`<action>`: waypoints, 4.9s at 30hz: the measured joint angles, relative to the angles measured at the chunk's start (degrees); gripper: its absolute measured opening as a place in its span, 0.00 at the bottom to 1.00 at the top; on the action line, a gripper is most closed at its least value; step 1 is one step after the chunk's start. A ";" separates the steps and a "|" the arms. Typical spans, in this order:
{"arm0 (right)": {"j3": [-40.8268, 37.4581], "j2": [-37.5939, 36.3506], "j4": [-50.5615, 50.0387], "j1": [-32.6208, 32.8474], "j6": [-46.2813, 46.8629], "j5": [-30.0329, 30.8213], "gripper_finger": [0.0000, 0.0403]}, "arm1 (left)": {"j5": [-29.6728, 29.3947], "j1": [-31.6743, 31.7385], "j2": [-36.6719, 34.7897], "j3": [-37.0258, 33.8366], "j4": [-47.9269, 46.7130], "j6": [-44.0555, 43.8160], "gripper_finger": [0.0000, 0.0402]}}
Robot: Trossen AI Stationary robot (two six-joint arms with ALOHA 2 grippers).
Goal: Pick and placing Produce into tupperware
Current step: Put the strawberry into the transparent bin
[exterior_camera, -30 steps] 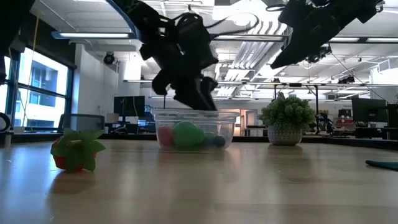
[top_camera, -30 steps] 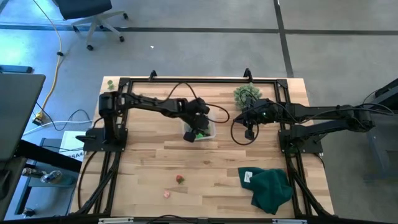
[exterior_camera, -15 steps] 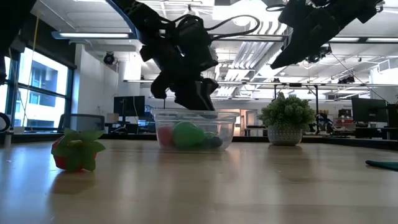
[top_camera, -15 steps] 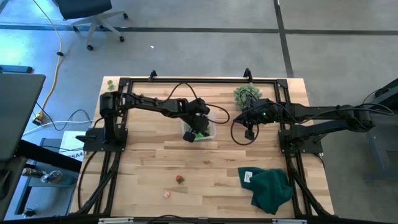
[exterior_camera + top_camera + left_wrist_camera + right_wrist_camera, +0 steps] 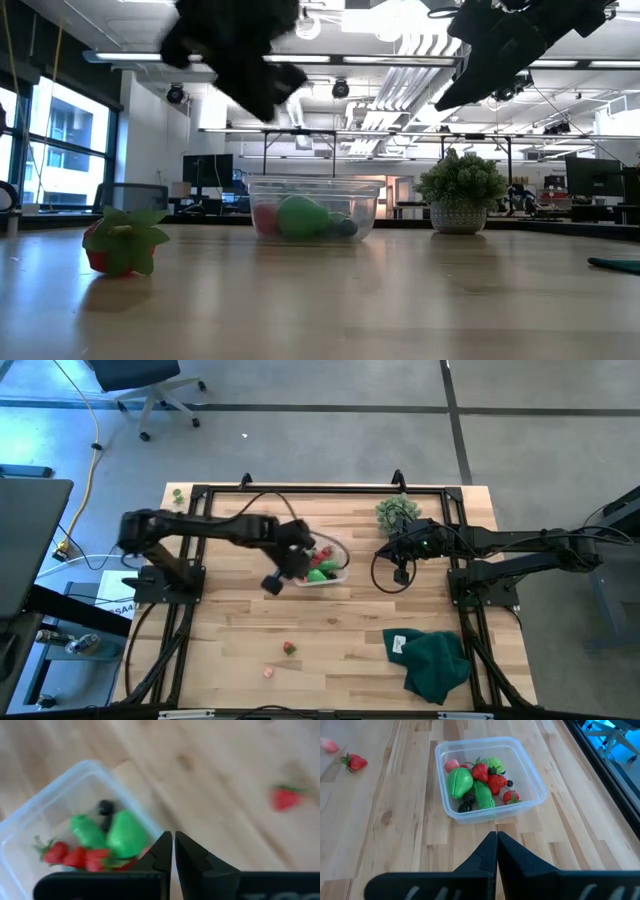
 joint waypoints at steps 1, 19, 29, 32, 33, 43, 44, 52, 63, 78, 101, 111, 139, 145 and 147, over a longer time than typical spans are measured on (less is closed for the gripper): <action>0.00 0.00 0.02 0.02 0.00 -0.02 0.00 | -0.11 -1.38 -1.64 0.00 -1.53 -0.01 0.02; 0.00 0.00 -0.07 0.02 0.00 -0.02 0.00 | -15.37 -28.90 -8.95 -12.62 -0.75 -2.77 0.03; 0.00 0.00 -0.27 0.00 0.00 0.00 0.00 | -15.05 -29.89 -5.72 -16.90 14.87 -2.58 0.09; 0.00 -0.02 -0.08 0.02 -0.01 -0.02 0.00 | -12.88 -30.31 -4.04 -16.88 19.45 -2.82 0.15; 0.00 -0.02 0.09 0.01 0.00 -0.01 0.00 | -12.83 -30.33 -3.29 -16.87 20.34 -2.98 0.17; 0.02 1.11 -0.23 0.02 -0.02 0.00 0.00 | -12.56 -30.24 1.55 -16.97 20.24 -5.60 0.44; 0.00 1.07 -0.81 0.00 0.00 0.00 0.00 | -12.30 -30.24 1.93 -16.73 21.59 -5.60 0.46; 0.00 1.59 -0.48 0.00 -0.02 0.00 0.00 | -8.55 -30.70 5.05 -16.89 22.09 -5.59 0.54; 0.00 1.62 -0.44 0.02 0.00 -0.02 0.00 | -8.16 -31.38 8.54 -16.88 26.54 -4.98 0.54; 0.00 1.62 -0.42 0.02 0.00 -0.02 0.00 | -8.82 -31.36 9.85 -16.85 29.09 -4.89 0.54; 0.00 1.62 -0.42 0.00 -0.02 -0.02 0.00 | -8.16 -31.38 12.35 -16.79 30.27 -4.99 0.33; 0.00 1.62 -0.42 0.01 0.00 -0.02 0.00 | -9.20 -31.40 12.46 -14.76 30.28 -5.45 0.39; 0.00 1.62 -0.04 0.02 -0.02 -0.02 0.00 | -16.30 -8.56 -11.20 -9.39 22.03 6.90 0.36; 0.00 1.62 0.05 0.00 0.00 0.00 0.00 | -8.36 0.98 -9.49 -9.47 28.72 8.00 0.36; 0.00 1.64 0.04 0.00 0.00 0.00 0.00 | -6.24 3.52 -8.74 -9.49 30.99 8.00 0.34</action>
